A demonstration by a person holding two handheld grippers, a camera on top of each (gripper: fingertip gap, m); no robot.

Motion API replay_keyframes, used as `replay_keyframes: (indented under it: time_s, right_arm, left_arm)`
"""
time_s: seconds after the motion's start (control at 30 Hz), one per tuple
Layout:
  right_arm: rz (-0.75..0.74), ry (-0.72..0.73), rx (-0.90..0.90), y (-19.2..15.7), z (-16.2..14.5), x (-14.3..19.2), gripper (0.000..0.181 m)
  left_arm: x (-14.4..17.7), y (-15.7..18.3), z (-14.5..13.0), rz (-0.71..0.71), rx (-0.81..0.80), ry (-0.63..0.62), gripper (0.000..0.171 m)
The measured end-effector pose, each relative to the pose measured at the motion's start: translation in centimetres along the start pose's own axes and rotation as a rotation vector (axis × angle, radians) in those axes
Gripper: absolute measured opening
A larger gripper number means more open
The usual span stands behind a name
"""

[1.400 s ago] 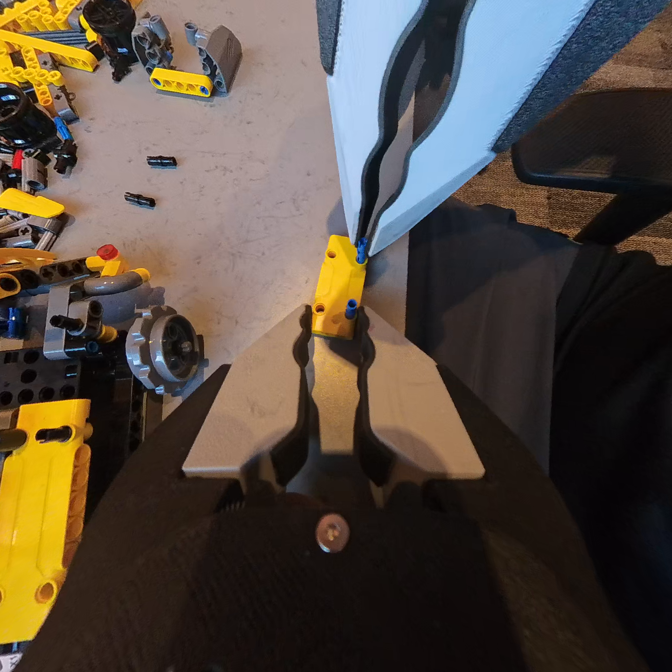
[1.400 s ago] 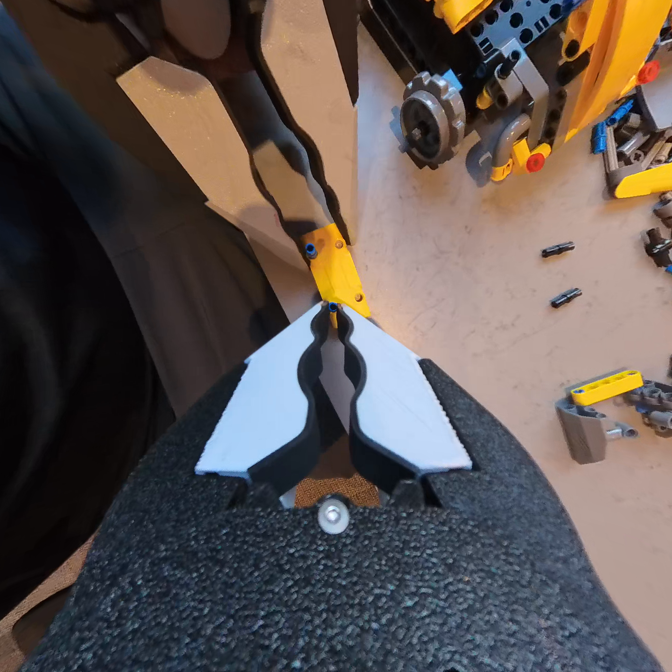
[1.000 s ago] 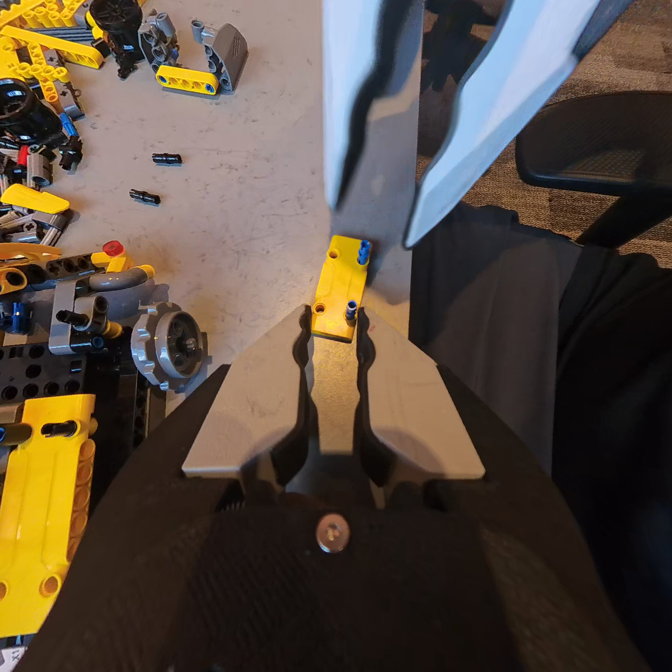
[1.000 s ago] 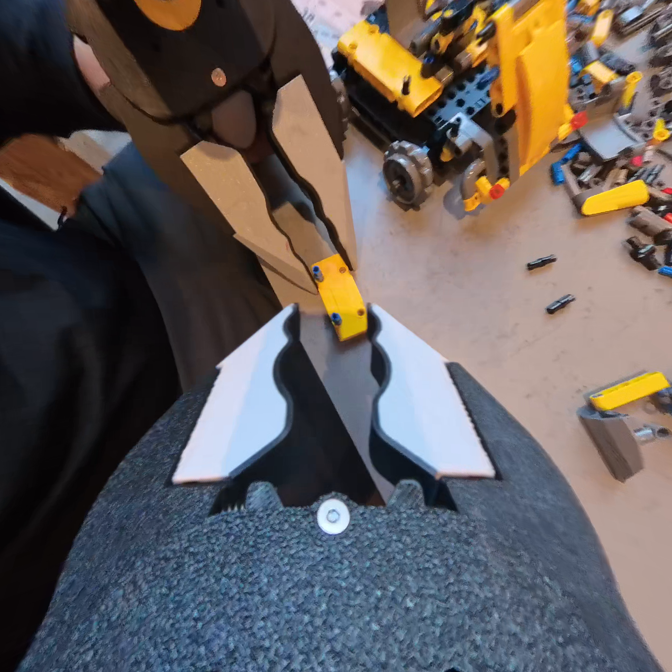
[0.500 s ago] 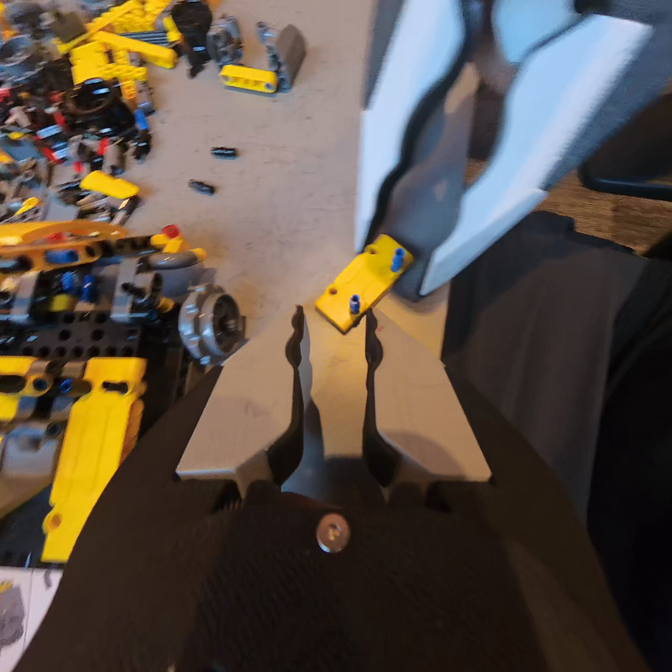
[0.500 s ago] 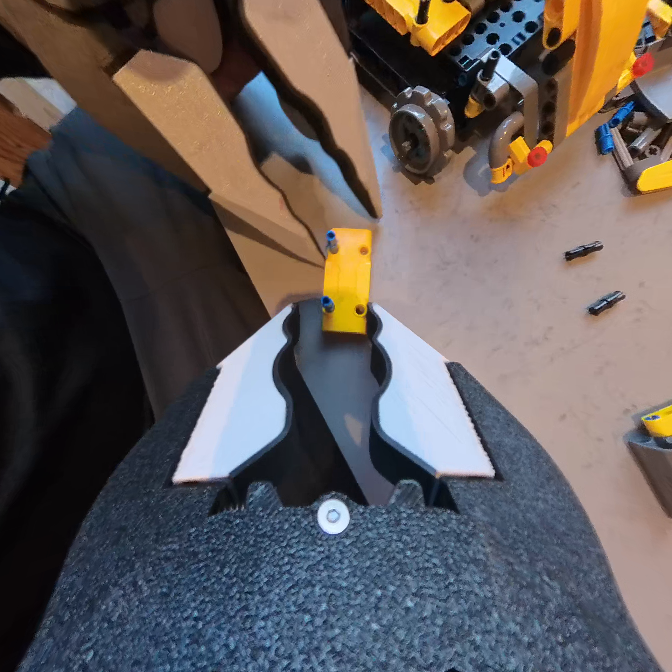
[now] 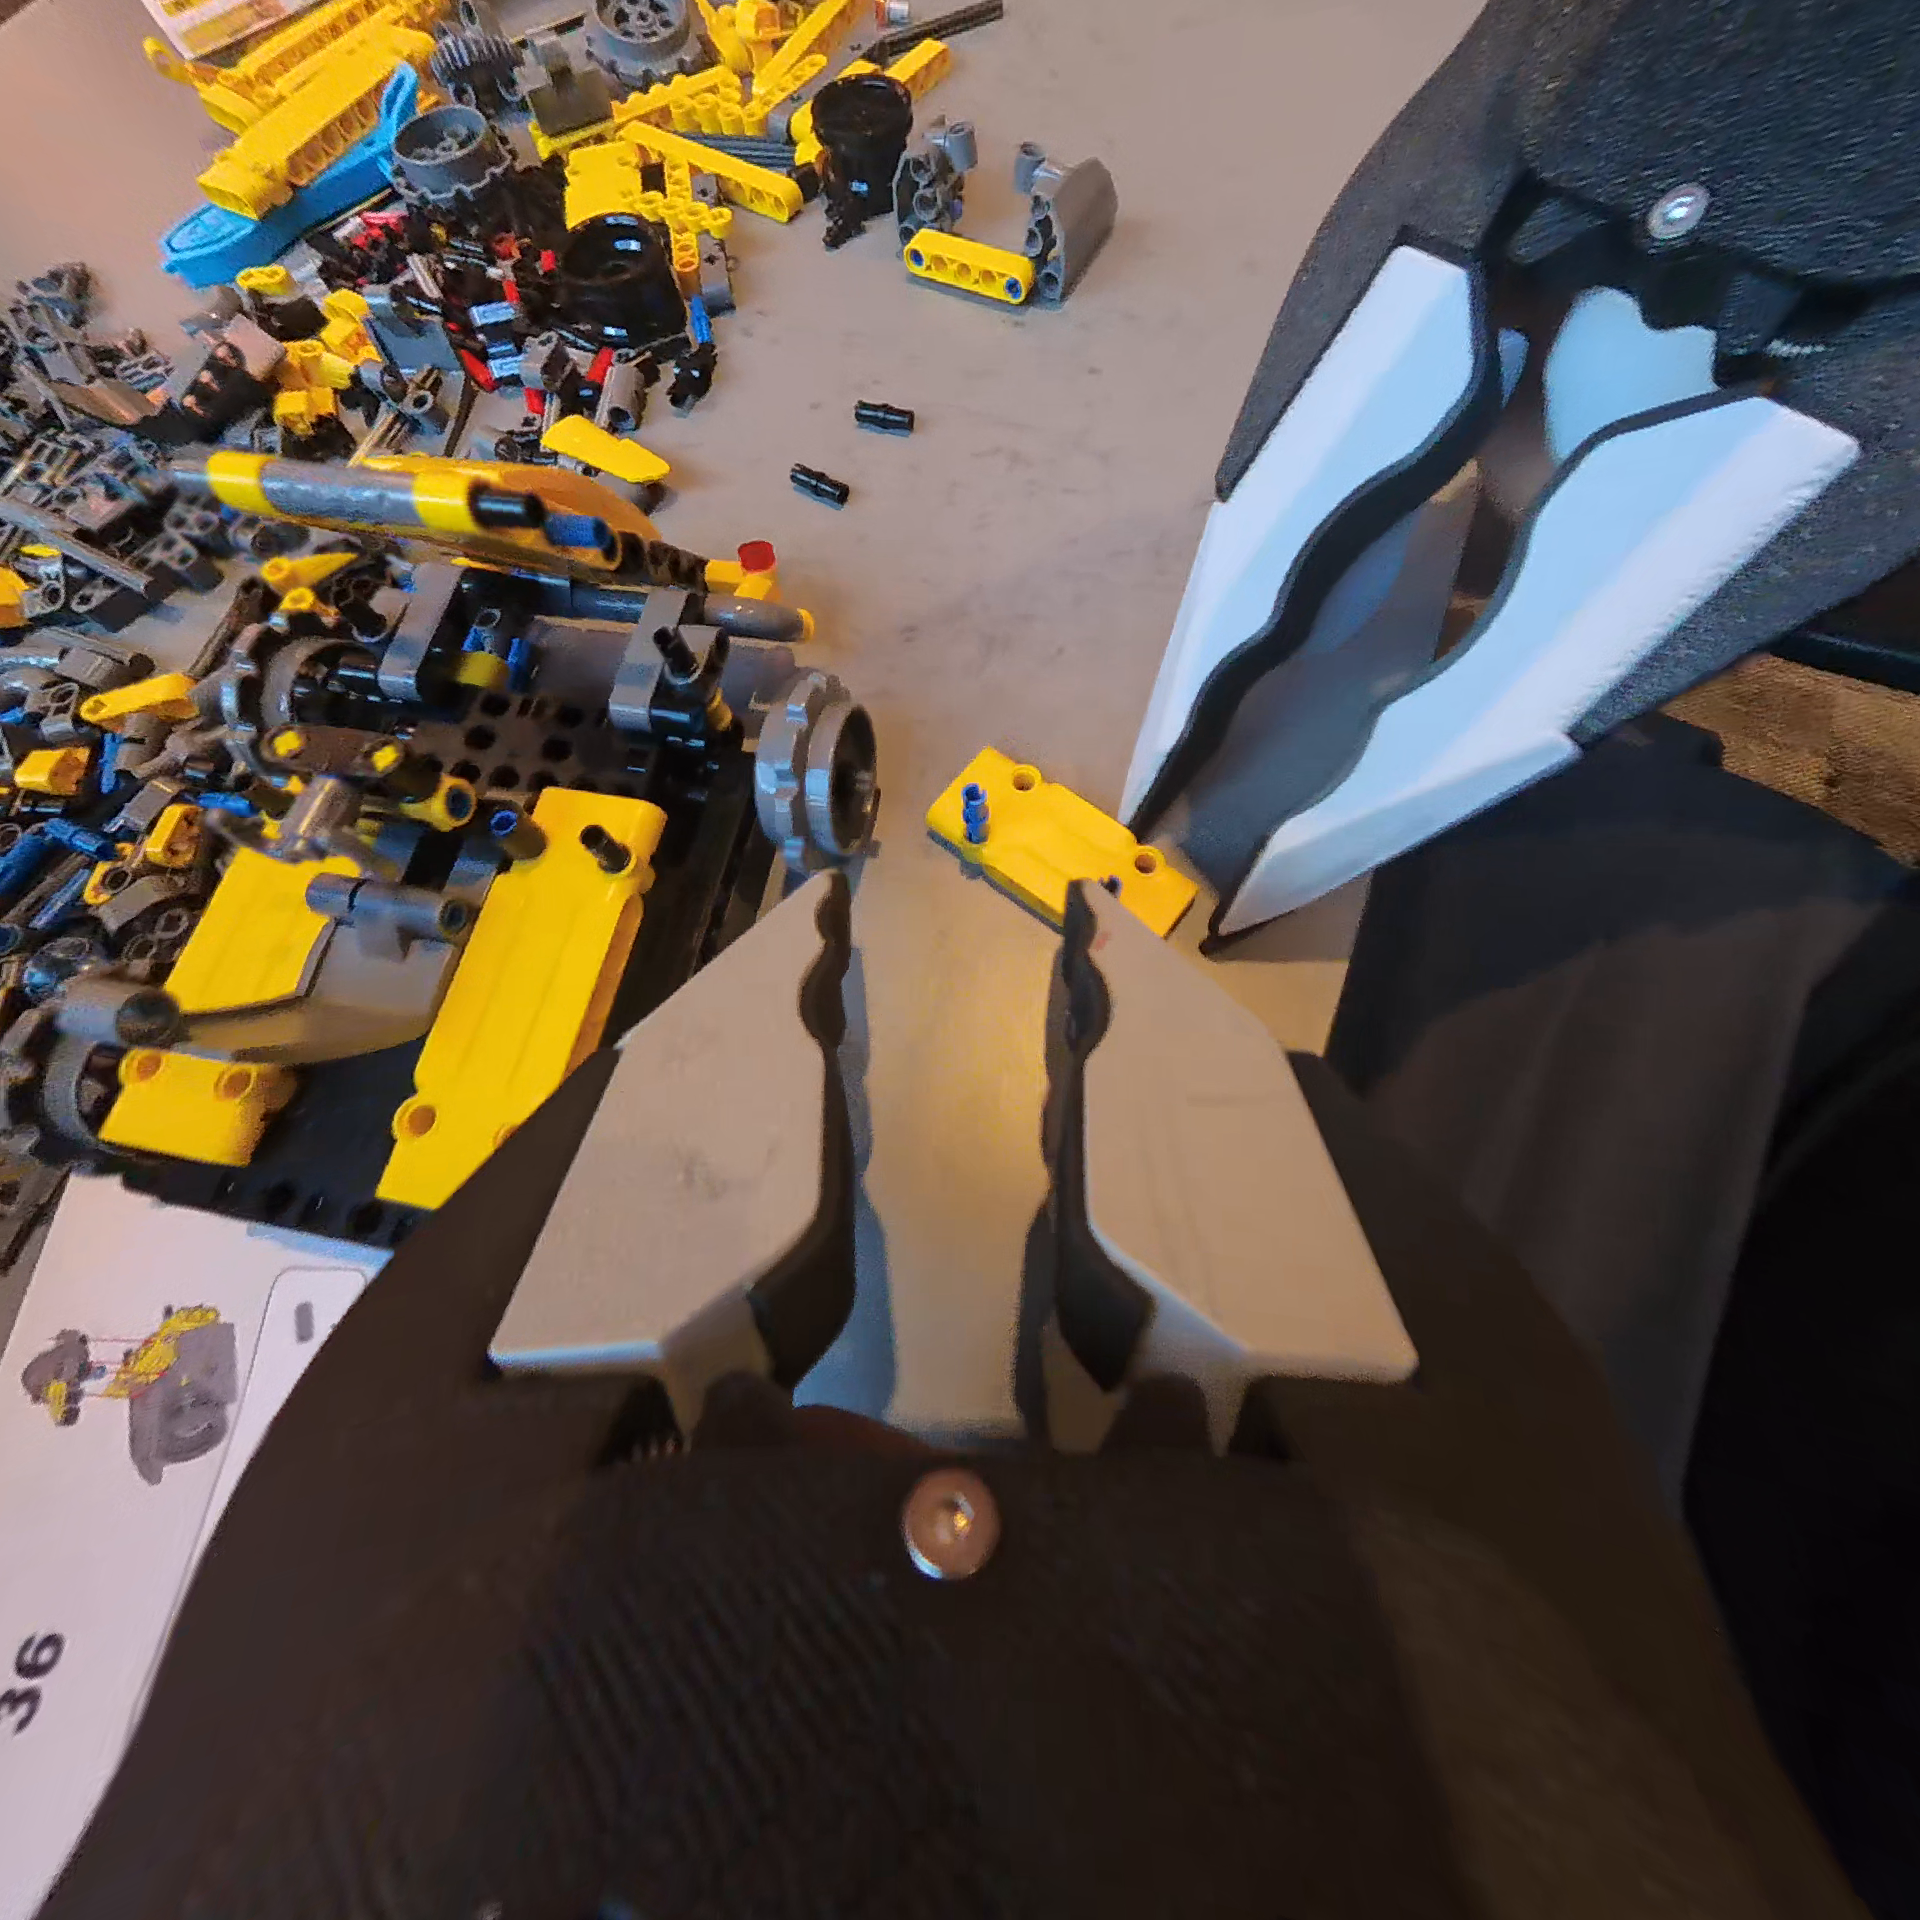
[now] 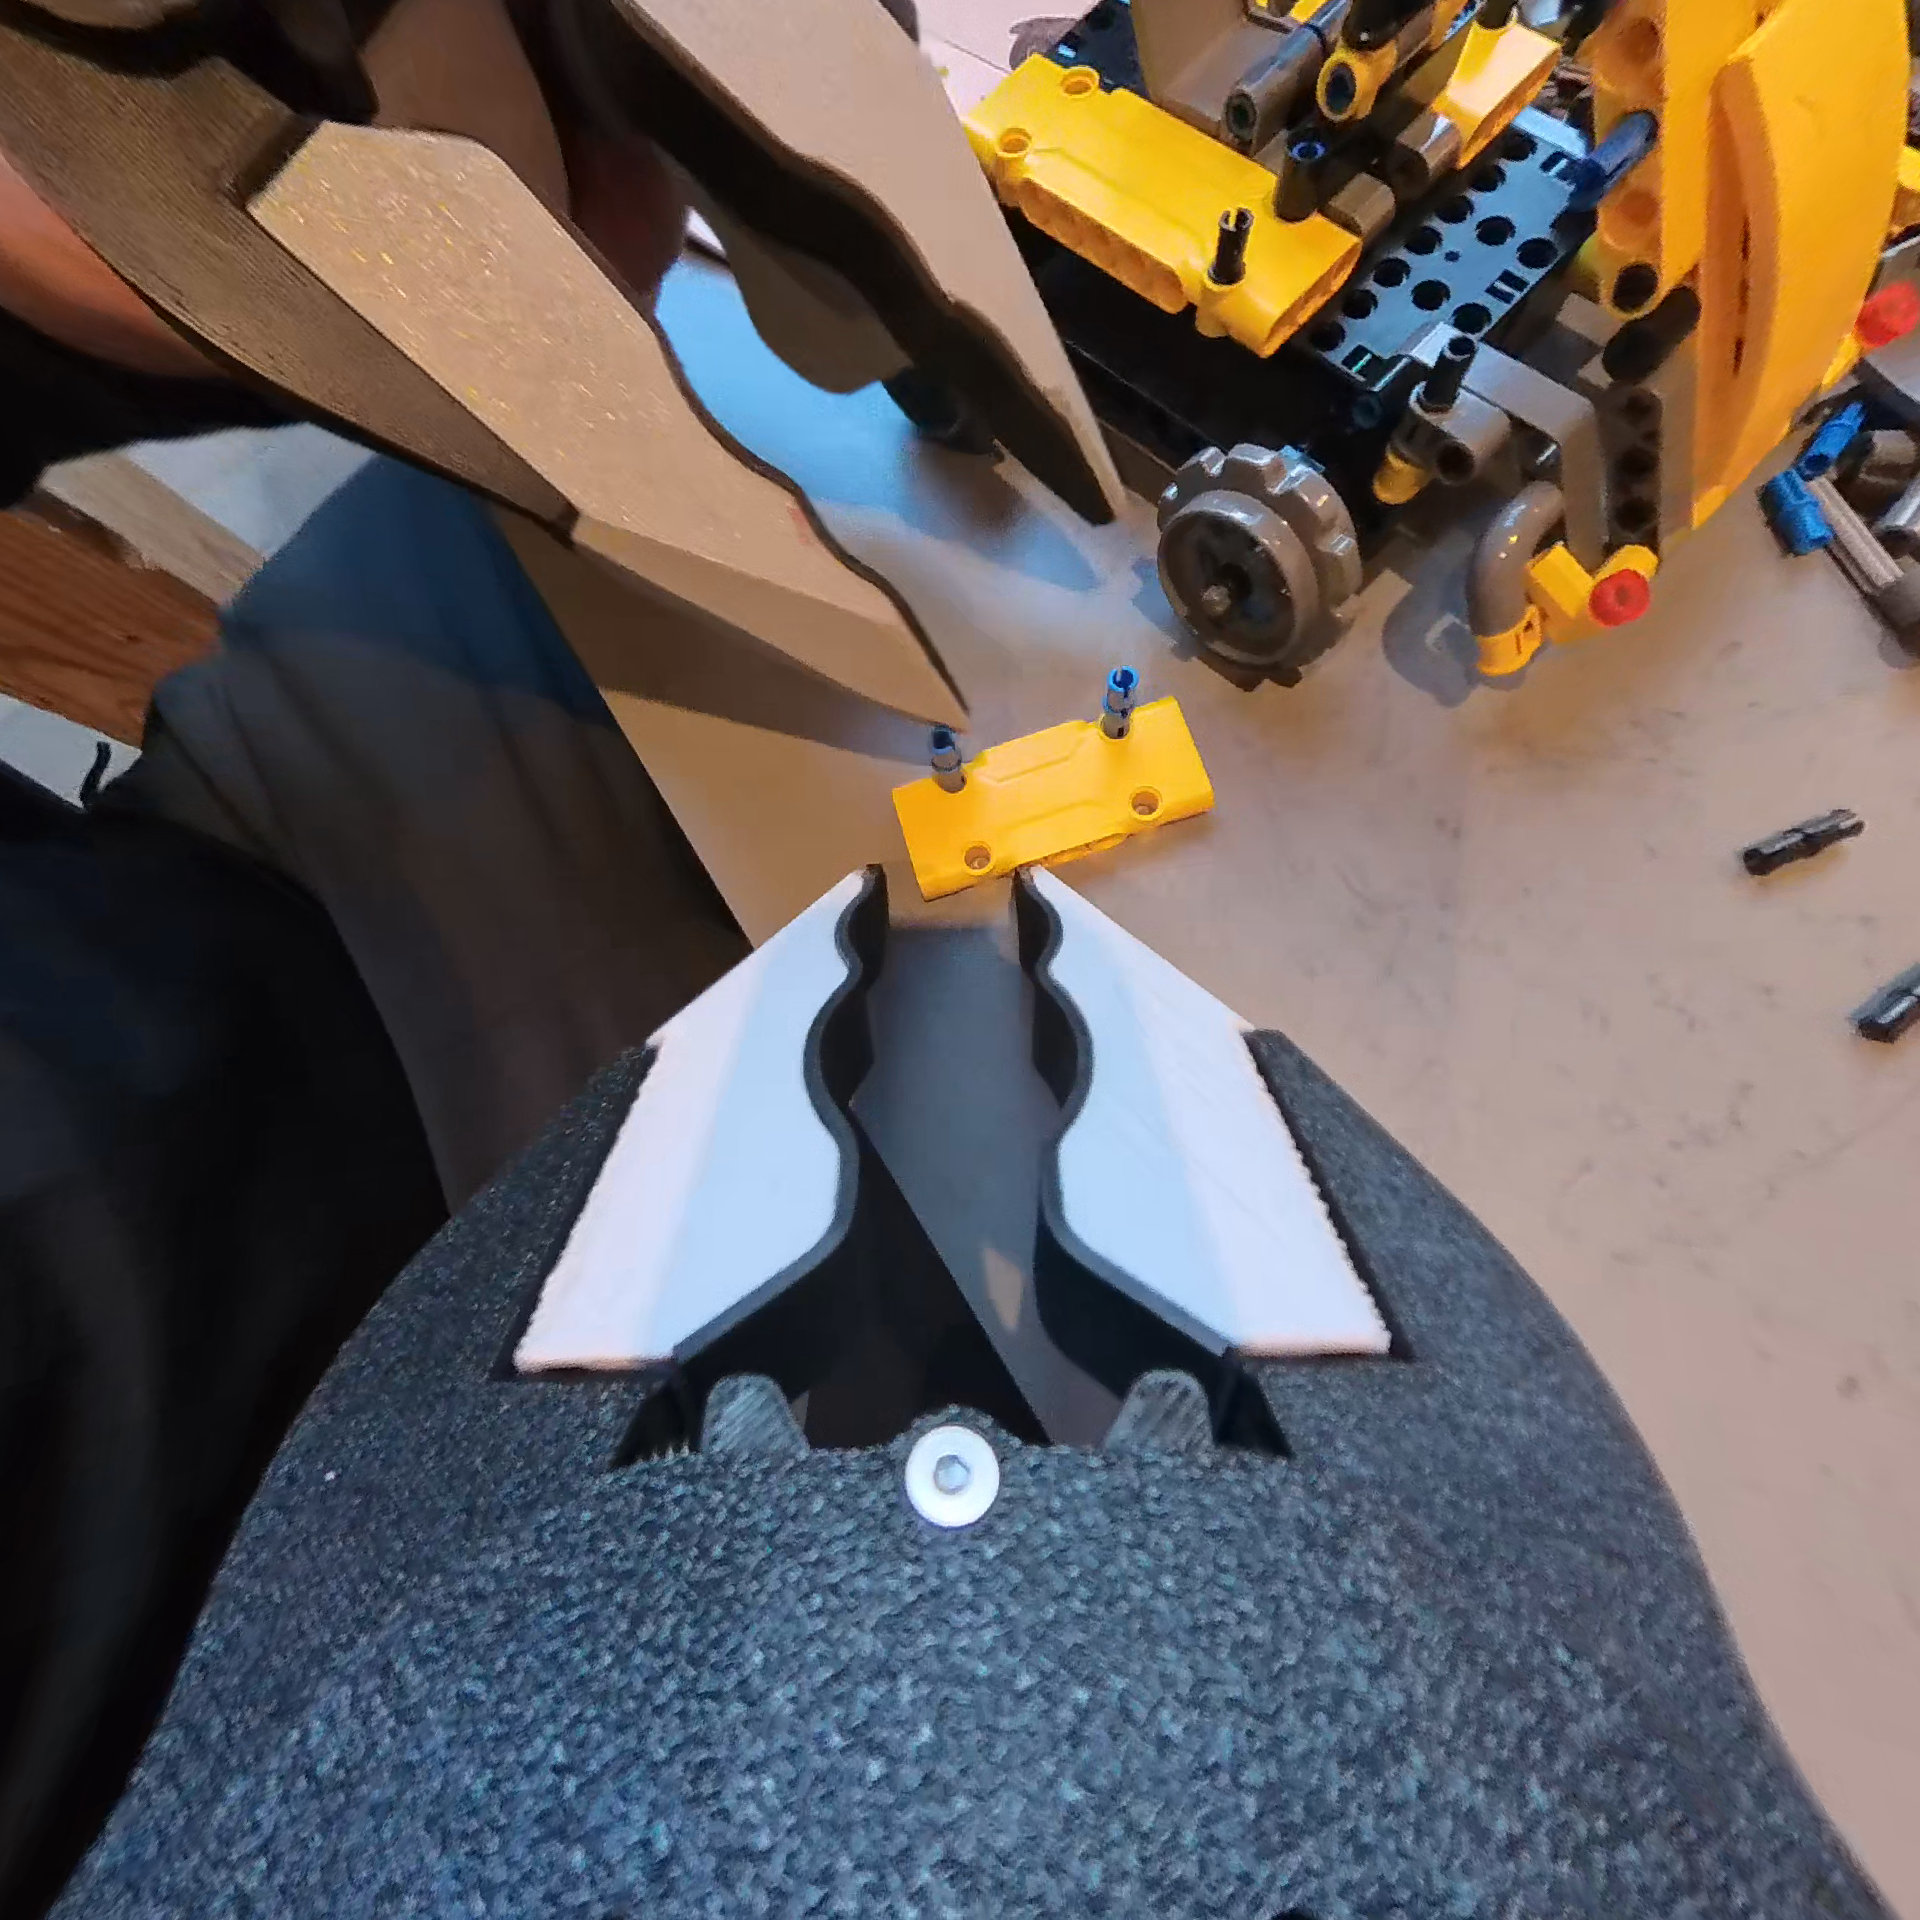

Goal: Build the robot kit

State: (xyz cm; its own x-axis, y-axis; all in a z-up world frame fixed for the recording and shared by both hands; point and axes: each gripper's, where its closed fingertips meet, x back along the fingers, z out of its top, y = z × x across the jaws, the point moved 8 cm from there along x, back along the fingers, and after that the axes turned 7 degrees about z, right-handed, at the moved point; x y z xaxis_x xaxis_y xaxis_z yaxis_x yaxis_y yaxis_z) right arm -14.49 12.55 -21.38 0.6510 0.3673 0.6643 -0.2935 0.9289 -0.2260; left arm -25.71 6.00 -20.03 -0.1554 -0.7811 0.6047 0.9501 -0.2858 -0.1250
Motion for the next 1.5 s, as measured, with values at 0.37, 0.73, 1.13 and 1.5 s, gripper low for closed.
replay_keyframes:
  time_s: [0.37,0.73,1.13,1.5]
  right_arm:
    - [-0.019,0.044,-0.015,0.7,-0.6,1.5,0.026]
    - [-0.01,0.07,-0.02,1.0,-1.1,1.0,0.026]
    - [-0.002,0.085,-0.032,1.2,-1.1,1.0,0.026]
    - [0.009,0.096,-0.022,0.9,-1.2,1.0,0.033]
  left_arm:
    - [1.2,-0.6,-1.1,-0.062,0.015,0.043,0.042]
    - [1.0,-0.6,-1.1,-0.088,0.016,0.035,0.043]
    - [0.7,-0.2,-1.2,-0.112,-0.005,0.001,0.046]
    - [0.4,1.4,-1.5,-0.195,-0.096,-0.057,0.044]
